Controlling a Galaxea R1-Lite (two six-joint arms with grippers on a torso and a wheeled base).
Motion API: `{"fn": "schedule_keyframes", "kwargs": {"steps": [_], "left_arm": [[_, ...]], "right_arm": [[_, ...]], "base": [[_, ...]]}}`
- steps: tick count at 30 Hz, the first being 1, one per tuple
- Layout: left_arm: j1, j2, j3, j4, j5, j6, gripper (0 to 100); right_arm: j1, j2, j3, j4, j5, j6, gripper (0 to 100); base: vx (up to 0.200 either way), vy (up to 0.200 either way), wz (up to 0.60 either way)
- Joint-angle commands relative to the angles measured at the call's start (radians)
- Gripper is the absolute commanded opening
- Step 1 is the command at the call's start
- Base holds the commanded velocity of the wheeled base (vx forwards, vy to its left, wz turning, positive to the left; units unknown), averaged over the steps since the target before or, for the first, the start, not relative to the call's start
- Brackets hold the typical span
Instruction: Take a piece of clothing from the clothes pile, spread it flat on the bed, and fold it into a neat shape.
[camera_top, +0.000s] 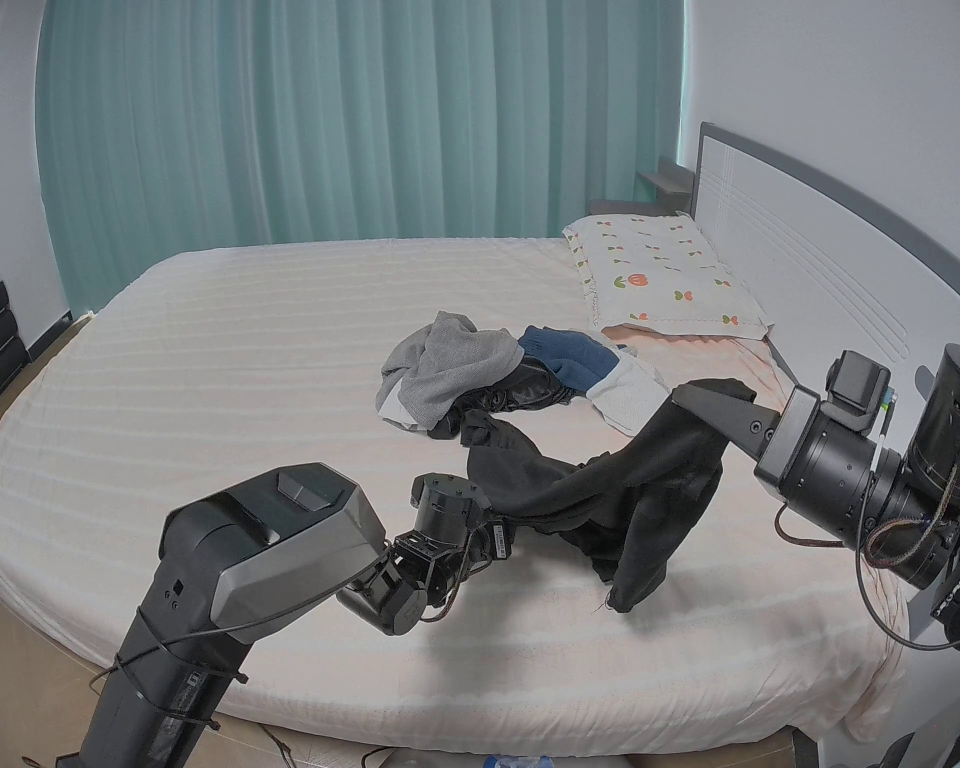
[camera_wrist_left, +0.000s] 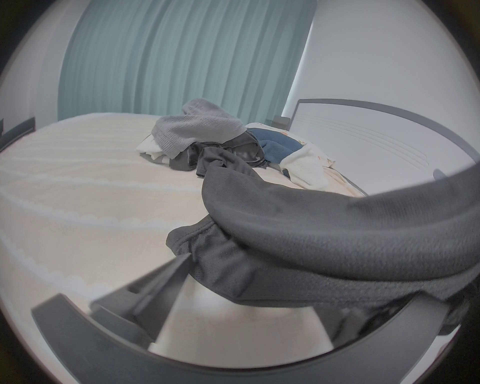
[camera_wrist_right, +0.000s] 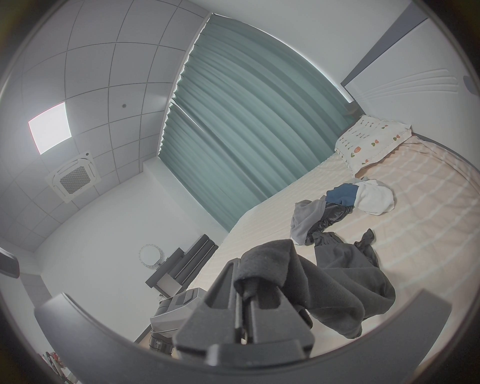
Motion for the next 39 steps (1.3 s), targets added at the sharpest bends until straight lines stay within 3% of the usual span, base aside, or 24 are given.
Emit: {"fn": "schedule_keyframes", "kwargs": {"steps": [1, 9, 14, 15, 18, 19, 21, 29, 34, 39], "left_arm": [[0.020, -0.031, 0.021, 0.000, -0.001, -0.015, 0], [0.029, -0.368, 0.337, 0.084, -0.061, -0.064, 0], [0.027, -0.559, 0.337, 0.256, -0.058, -0.187, 0], [0.027, -0.651, 0.334, 0.367, -0.068, -0.216, 0], [0.032, -0.735, 0.333, 0.486, -0.108, -0.225, 0], [0.052, -0.826, 0.333, 0.583, -0.150, -0.218, 0], [0.064, -0.893, 0.327, 0.624, -0.167, -0.216, 0], [0.093, -1.034, 0.348, 0.653, -0.156, -0.224, 0], [0.119, -1.034, 0.354, 0.681, -0.154, -0.230, 0], [0.118, -1.034, 0.446, 0.650, -0.193, -0.328, 0]], "right_arm": [[-0.013, 0.031, 0.003, -0.002, 0.000, 0.000, 0], [-0.074, 0.130, -0.030, -0.004, 0.013, -0.009, 0], [-0.086, 0.235, -0.066, -0.007, 0.024, -0.009, 0], [-0.094, 0.278, -0.092, -0.023, 0.017, -0.009, 0], [-0.112, 0.313, -0.133, -0.046, 0.010, -0.014, 0], [-0.141, 0.336, -0.194, -0.040, -0.003, -0.038, 0], [-0.164, 0.354, -0.268, -0.036, -0.020, -0.050, 0], [-0.223, 0.322, -0.431, -0.027, -0.025, -0.126, 0], [-0.221, 0.324, -0.352, -0.019, -0.028, -0.124, 0], [-0.224, 0.380, -0.250, -0.031, -0.030, -0.101, 0]], "base": [[0.000, 0.000, 0.00], [0.000, 0.000, 0.00], [0.000, 0.000, 0.00], [0.000, 0.000, 0.00], [0.000, 0.000, 0.00], [0.000, 0.000, 0.00], [0.000, 0.000, 0.00], [0.000, 0.000, 0.00], [0.000, 0.000, 0.00], [0.000, 0.000, 0.00]]}}
